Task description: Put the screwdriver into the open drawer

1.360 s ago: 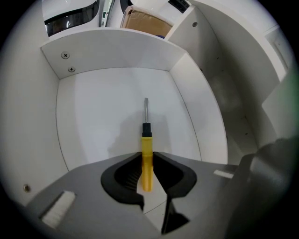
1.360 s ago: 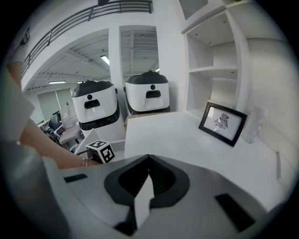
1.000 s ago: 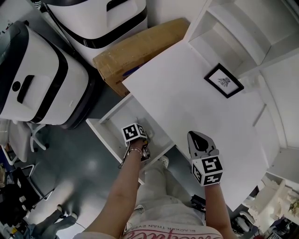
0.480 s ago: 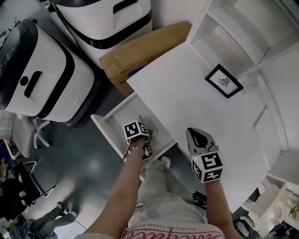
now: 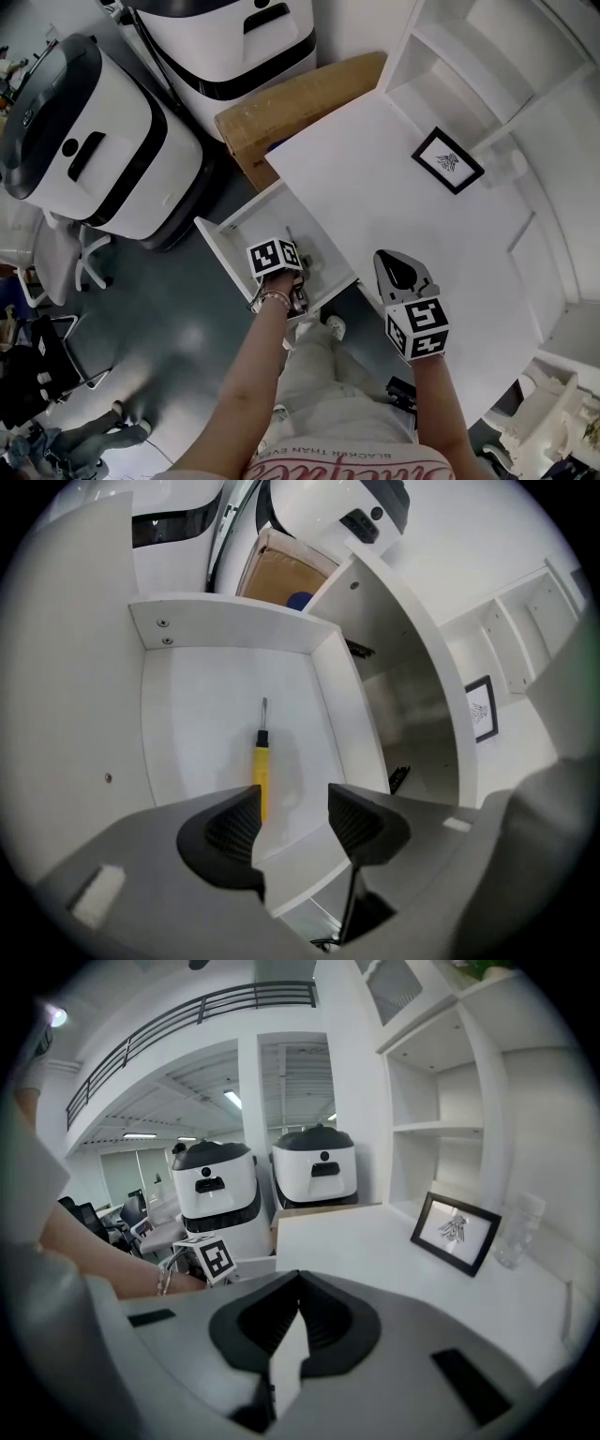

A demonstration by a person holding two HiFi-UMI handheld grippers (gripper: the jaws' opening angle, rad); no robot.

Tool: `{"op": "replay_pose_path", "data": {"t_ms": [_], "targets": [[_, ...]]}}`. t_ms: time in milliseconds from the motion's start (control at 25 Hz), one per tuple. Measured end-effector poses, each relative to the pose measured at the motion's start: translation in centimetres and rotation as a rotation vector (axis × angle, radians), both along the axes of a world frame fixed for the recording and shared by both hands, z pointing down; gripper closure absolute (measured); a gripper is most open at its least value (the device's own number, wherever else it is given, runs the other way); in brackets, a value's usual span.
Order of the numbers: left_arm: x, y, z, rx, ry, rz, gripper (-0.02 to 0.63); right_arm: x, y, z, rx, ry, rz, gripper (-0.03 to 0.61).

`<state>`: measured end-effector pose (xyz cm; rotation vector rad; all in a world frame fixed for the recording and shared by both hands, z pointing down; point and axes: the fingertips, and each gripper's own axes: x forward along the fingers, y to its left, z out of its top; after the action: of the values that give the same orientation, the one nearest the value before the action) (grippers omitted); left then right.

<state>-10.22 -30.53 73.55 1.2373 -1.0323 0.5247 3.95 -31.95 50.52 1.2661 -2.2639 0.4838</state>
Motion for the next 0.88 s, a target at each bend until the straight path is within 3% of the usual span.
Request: {"op": "replay_pose_path", "data": {"t_ms": [200, 480, 720, 880], "targets": [[-0.3, 0.1, -2.3, 0.052, 0.004, -0.015, 0.39, -0.2, 0.8, -1.4, 0.035, -0.014, -0.019, 0.572], [-0.9, -0.2, -7.0, 0.192, -0.018, -0.006, 0.403, -0.5, 1.8, -4.0, 0.106, -0.03, -0.035, 0.572], [-2.0, -0.1, -11.5, 0.326, -0.077, -0.023, 0.527, 0.0, 2.7, -6.7, 0.172, -0.043, -0.029, 0.572], [-2.7, 0.2, -14.9, 0.44, -0.156, 0.02, 0.604, 0.4, 3.8, -8.1, 0.211, -0.048, -0.027, 0.572]]}}
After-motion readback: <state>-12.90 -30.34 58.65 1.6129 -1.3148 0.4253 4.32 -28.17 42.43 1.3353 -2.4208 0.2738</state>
